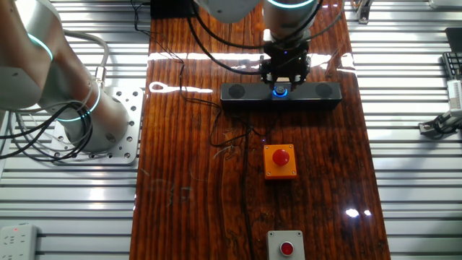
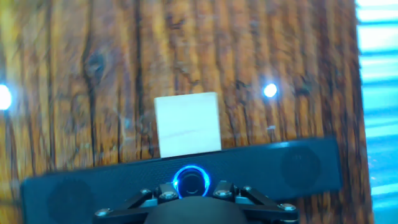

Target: Turn the knob to decrease the volume of the speaker

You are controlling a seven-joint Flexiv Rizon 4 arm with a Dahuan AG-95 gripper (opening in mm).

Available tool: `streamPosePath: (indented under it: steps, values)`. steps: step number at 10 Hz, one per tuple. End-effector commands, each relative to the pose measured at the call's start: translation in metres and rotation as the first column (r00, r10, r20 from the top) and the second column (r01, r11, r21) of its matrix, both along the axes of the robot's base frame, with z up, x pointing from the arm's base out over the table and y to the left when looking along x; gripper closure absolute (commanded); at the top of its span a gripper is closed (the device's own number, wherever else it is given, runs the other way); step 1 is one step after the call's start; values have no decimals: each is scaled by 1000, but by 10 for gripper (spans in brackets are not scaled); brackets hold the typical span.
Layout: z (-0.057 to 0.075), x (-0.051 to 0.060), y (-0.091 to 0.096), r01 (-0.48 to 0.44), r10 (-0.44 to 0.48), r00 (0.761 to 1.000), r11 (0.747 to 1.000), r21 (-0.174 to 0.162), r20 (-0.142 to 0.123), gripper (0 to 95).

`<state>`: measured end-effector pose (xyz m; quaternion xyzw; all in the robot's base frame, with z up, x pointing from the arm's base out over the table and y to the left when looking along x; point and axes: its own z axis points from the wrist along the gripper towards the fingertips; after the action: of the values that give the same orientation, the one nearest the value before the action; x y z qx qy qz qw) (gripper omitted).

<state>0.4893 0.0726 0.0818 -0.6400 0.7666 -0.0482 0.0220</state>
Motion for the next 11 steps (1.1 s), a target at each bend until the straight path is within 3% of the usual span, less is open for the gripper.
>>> streamPosePath:
  steps: [1,3,5,6,7,8,9,11]
  values:
    - [5,0,-5,399,-400,916,914,73,-2,570]
    - [8,0,-9,610,-610,792,785,108,-42,570]
    - [13,-1,-15,767,-762,641,631,119,-89,570]
    - [15,-1,-17,814,-809,579,566,126,-106,570]
    - [18,0,-18,870,-861,492,480,115,-128,570]
    - [19,0,-18,887,-877,461,449,111,-135,570]
    - [23,2,-18,928,-917,371,361,94,-148,570]
    - [29,4,-19,949,-936,314,303,89,-157,570]
